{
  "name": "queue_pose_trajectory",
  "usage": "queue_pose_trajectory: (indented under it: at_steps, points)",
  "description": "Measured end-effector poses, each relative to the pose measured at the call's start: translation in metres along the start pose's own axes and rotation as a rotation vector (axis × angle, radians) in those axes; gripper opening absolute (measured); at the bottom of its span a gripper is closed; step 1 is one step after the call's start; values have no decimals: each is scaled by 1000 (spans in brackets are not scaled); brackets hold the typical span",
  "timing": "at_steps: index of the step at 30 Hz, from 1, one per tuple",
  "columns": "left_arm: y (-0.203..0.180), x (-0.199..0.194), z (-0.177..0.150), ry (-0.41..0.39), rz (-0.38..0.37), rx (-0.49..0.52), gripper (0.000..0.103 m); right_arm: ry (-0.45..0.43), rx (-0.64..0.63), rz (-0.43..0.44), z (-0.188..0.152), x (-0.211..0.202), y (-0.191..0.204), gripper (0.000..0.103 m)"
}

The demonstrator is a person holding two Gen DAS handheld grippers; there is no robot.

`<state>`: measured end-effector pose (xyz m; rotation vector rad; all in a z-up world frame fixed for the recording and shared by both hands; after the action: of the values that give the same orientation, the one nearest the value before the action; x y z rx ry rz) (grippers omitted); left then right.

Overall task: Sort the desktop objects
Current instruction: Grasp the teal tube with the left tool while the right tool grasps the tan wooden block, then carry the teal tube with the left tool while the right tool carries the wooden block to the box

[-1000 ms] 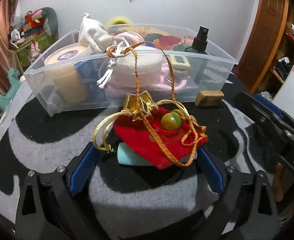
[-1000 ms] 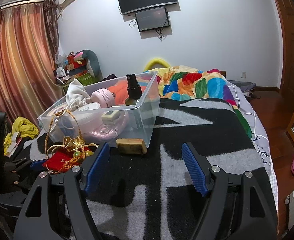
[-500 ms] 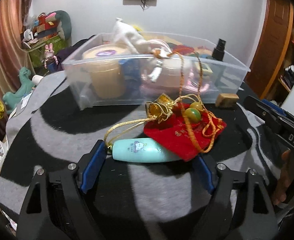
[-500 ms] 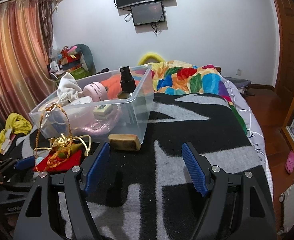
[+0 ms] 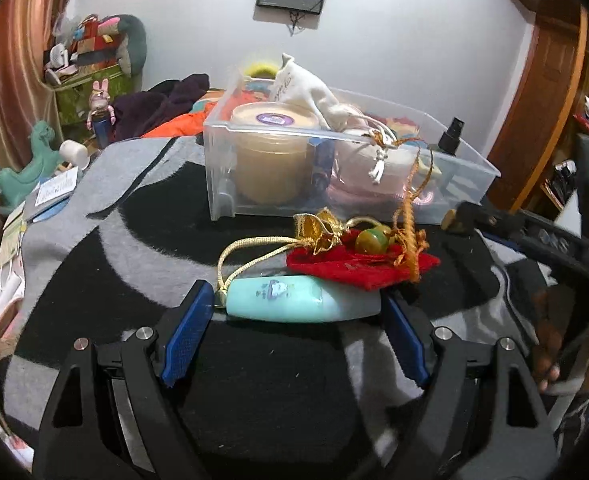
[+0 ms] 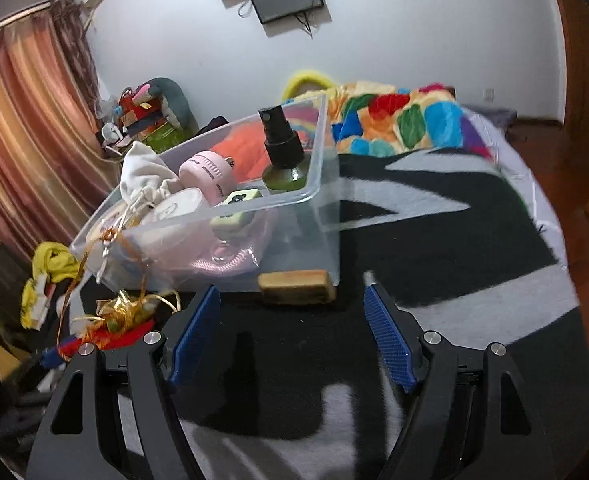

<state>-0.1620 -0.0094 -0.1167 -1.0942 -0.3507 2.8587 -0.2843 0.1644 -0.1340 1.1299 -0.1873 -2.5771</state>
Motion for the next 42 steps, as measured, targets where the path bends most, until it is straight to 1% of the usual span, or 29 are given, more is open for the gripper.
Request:
queue_pose_trajectory:
  at_steps: [3, 6, 7, 8, 9, 10, 11, 12, 13, 16, 19, 21, 23, 27, 28, 29, 30, 32, 37, 39, 42]
  points:
    - [-3, 0, -7, 16, -32, 45, 86, 16, -22, -20, -1, 5, 5, 71]
    - [-5, -4, -12, 5, -56, 73, 93, -4, -59, -91, 1, 6, 8, 71]
    - [-8, -7, -15, 2, -65, 74, 95, 1, -71, -115, 0, 8, 8, 68]
    - [-9, -8, -16, 1, -74, 76, 95, 7, -83, -133, -2, 10, 9, 62]
    - [-9, -10, -18, -1, -80, 77, 95, 12, -102, -153, -4, 12, 11, 59]
    - [-8, -11, -19, -3, -87, 79, 95, 14, -114, -165, -5, 12, 12, 51]
    - [-8, -11, -19, -4, -90, 76, 95, 13, -125, -176, -6, 12, 12, 41]
    - [-7, -11, -20, -2, -95, 69, 95, 13, -136, -192, -8, 12, 12, 38]
    - [-6, -10, -21, 2, -102, 58, 95, 9, -137, -195, -8, 11, 12, 38]
    - [-7, -9, -22, 9, -107, 51, 96, -16, -121, -188, -11, 2, 10, 38]
    - [-11, -8, -22, 21, -110, 53, 98, -21, -94, -141, -20, -7, 9, 38]
    - [-12, -6, -22, 28, -91, 55, 99, -27, -98, -134, -24, -11, 9, 38]
    - [-10, -2, -20, 29, -55, 42, 99, -41, -110, -139, -28, -16, 9, 38]
    - [-4, 3, -13, 12, -6, 2, 98, -55, -105, -88, -28, -22, 12, 38]
    - [-3, 4, -12, -5, 18, 7, 90, -60, -104, -76, -27, -24, 12, 38]
    - [0, 4, -13, -16, 67, 18, 73, -64, -107, -59, -27, -26, 13, 38]
    - [1, 2, -14, -24, 112, 38, 72, -67, -109, -48, -26, -27, 14, 38]
    - [2, -1, -15, -27, 89, 34, 72, -77, -108, -33, -26, -30, 15, 38]
    - [15, -20, -13, -27, 7, -41, 72, -98, -95, 12, -25, -39, 14, 38]
    - [21, -28, -12, -33, 12, -55, 72, -105, -86, 22, -24, -41, 13, 38]
    - [29, -40, -10, -53, 40, -66, 72, -114, -75, 31, -21, -46, 12, 38]
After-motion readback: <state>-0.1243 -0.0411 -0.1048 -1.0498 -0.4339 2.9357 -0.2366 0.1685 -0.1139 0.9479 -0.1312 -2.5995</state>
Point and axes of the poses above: each gripper's, at about its wrist camera, not at the fingertips, and x roughly the way its jaws point, y to its left, z to its top, the point moved 8 cm from there along x, roughly the way its jaws point, and after that the axes turned 6 degrees about -z, right-handed, at the moved point
